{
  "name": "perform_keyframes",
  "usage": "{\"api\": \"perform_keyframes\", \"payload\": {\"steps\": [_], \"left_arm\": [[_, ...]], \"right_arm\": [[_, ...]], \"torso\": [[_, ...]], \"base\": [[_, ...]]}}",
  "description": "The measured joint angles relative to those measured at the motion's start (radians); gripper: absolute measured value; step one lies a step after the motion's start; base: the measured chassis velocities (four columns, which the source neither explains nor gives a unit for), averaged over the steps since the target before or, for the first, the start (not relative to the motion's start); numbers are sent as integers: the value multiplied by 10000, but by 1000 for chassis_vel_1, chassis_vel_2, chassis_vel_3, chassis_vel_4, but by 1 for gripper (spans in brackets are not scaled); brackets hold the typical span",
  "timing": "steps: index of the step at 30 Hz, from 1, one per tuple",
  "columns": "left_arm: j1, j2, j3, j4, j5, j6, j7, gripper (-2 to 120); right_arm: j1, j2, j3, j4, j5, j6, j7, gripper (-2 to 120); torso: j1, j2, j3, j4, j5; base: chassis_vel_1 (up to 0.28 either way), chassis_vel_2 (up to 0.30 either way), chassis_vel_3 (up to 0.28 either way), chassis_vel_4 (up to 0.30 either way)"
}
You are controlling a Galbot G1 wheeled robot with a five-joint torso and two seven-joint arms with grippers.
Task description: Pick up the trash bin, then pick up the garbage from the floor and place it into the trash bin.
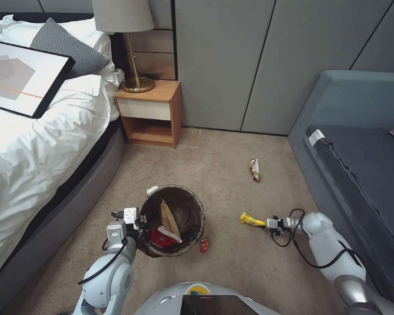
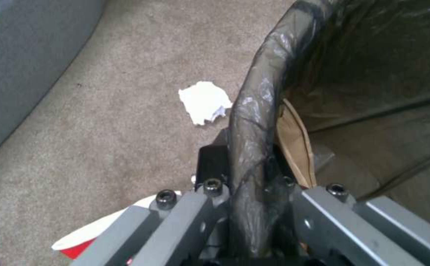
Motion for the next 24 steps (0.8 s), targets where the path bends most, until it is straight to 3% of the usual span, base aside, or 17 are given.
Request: {"api": "perform_keyframes", "payload": {"steps": [4,9,11,12,14,15,18,19,24], "left_arm": [[-39,18,-32,144,-21,-9,0,3],[-87,18,-18,232,-47,-12,1,3],[-109,40,6,298,-62,-14,1,3],[-109,40,6,298,-62,-14,1,3],[-116,64,40,325,-77,-14,0,3],[-116,64,40,325,-77,-14,0,3],[-134,88,111,355,-104,-14,-5,3],[-134,88,111,355,-104,-14,-5,3],[-135,98,240,374,-220,14,-26,3]], "right_arm": [[-980,-96,96,1447,2273,1,381,0],[-1837,-40,135,2684,3802,-32,772,0],[-2671,88,71,3996,5575,-167,1207,0],[-2671,88,71,3996,5575,-167,1207,0],[-3345,215,-105,5197,7145,-349,1711,0],[-3345,215,-105,5197,7145,-349,1711,0],[-4175,569,-504,6978,8608,-642,2280,0],[-4175,569,-504,6978,8608,-642,2280,0],[-4599,929,-1394,9479,9030,-1141,2817,0]], "torso": [[0,0,-1,-3,-1],[0,0,-1,-8,1],[0,1,-1,-5,-4],[0,1,-1,-5,-4],[-1,1,-2,-3,-5],[-1,1,-2,-3,-5],[-1,1,-1,-4,3],[-1,1,-1,-4,3],[-1,2,-2,-2,-5]], "base": [[0,0,0,0],[0,0,0,0],[0,0,0,0],[0,0,0,0],[0,0,0,0],[0,0,0,0],[0,0,0,0],[0,0,0,0],[0,0,0,0]]}}
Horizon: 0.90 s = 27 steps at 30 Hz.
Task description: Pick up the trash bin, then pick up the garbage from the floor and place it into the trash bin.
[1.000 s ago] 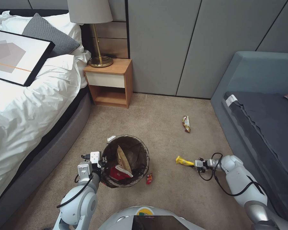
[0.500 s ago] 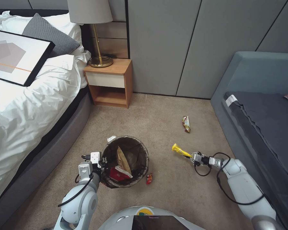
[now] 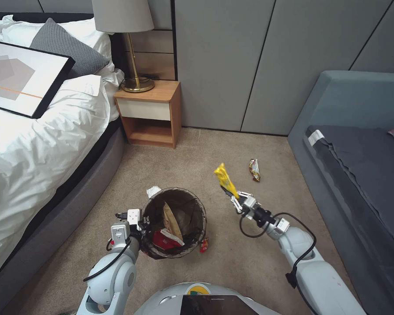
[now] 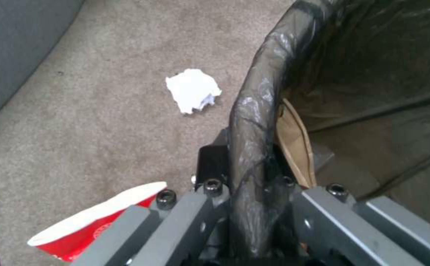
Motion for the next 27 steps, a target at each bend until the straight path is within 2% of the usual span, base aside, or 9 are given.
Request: {"api": "perform_keyframes", "payload": {"steps": [3,4,5,7,9,12,20,27], "left_arm": [[4,17,17,-18,-34,14,-2,3],[4,32,21,-45,-68,24,-2,3],[4,32,21,-45,-68,24,-2,3],[10,27,41,-81,-93,30,-1,3],[13,23,45,-91,-96,32,-2,3],[48,-3,61,-163,-110,44,-3,3],[43,-58,66,-288,-234,106,-58,3],[35,-94,70,-337,-237,122,-64,3]], "right_arm": [[-6,-2,-601,681,-28,-289,260,0],[51,-48,-1307,1199,-82,-610,566,0],[51,-48,-1307,1199,-82,-610,566,0],[131,-90,-2196,1519,-180,-949,875,0],[163,-96,-2435,1565,-240,-1033,963,0],[310,-69,-3402,1476,-634,-1226,1239,0],[392,325,-4196,910,-1216,-1227,1299,0],[393,505,-4385,414,-1541,-1103,1340,0]], "torso": [[0,0,0,1,0],[0,0,0,-1,-1],[0,0,0,-1,-1],[0,0,1,0,4],[0,0,1,0,4],[0,0,1,-1,2],[0,0,1,-2,3],[0,0,1,-2,3]], "base": [[0,0,0,0],[0,0,0,0],[0,0,0,0],[0,0,0,0],[0,0,0,0],[0,0,0,0],[0,0,0,0],[0,0,0,0]]}}
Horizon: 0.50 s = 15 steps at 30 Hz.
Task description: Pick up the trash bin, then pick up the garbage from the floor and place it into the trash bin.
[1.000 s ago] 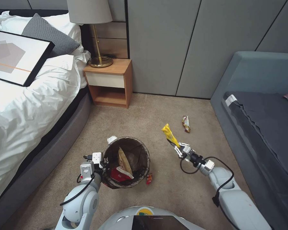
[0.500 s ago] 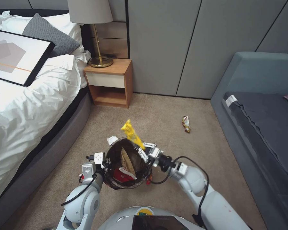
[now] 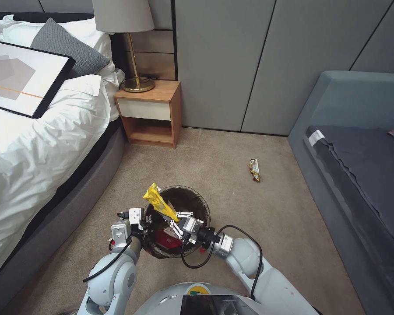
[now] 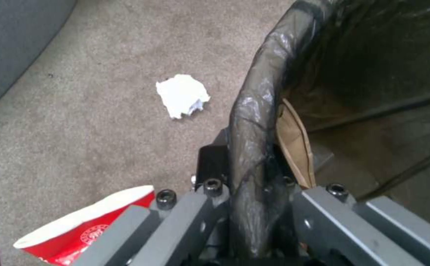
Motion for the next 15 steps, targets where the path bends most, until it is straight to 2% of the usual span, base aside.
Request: {"api": "perform_keyframes", "payload": {"steps": [4,5,6,9,12,13,14,15], "left_arm": [[7,0,0,-47,-10,8,-1,3],[8,-1,-1,-65,-17,10,0,3],[8,-1,-1,-65,-17,10,0,3],[7,4,-26,-85,-63,16,-1,3],[7,6,-35,-87,-75,17,-2,3],[6,8,-45,-87,-86,19,-3,3],[6,15,-59,-89,-102,22,-4,3],[6,15,-59,-89,-102,22,-4,3]], "right_arm": [[6,21,-1,-144,-80,37,105,-2],[23,26,8,-209,-114,46,152,3],[23,26,8,-209,-114,46,152,3],[70,32,23,-358,-215,116,275,19],[79,33,23,-380,-227,122,301,22],[85,37,22,-398,-233,128,309,25],[91,50,22,-437,-245,146,314,36],[91,50,22,-437,-245,146,314,36]], "torso": [[0,0,0,0,0],[0,0,0,0,1],[0,0,0,0,1],[0,0,0,0,1],[0,0,0,0,1],[0,0,0,0,1],[0,0,0,0,1],[0,0,0,0,1]], "base": [[0,0,0,0],[0,0,0,0],[0,0,0,0],[0,0,0,0],[0,0,0,0],[0,0,0,0],[0,0,0,0],[0,0,0,0]]}}
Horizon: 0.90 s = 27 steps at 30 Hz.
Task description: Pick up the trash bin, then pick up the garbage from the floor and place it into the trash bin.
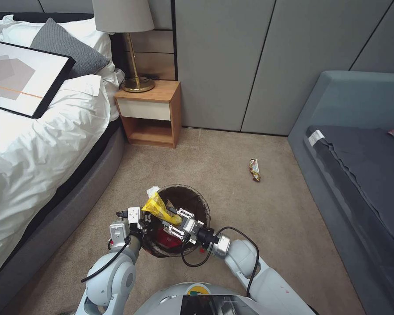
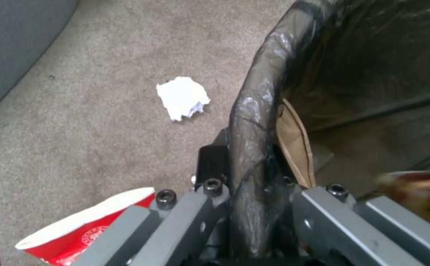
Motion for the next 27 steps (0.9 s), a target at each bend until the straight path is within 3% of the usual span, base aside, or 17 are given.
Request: {"api": "perform_keyframes", "payload": {"steps": [2,3,5,15,27], "left_arm": [[0,0,0,0,0,0,0,3],[0,7,-7,-4,-13,5,-2,3],[0,16,-12,-5,-25,10,-4,3],[-14,20,-25,-6,-65,51,-21,3],[-10,24,-58,-5,-93,98,-62,3]], "right_arm": [[0,0,0,0,0,0,0,36],[3,10,3,-28,-10,11,0,50],[5,19,11,-50,-17,26,0,63],[13,5,56,-77,-22,70,-31,97],[-35,-49,225,401,63,133,-91,100]], "torso": [[0,0,0,0,0],[0,0,0,0,0],[0,0,0,0,0],[0,0,0,0,0],[0,0,0,0,1]], "base": [[0,0,0,0],[0,0,0,0],[0,0,0,0],[0,0,0,0],[0,0,0,0]]}}
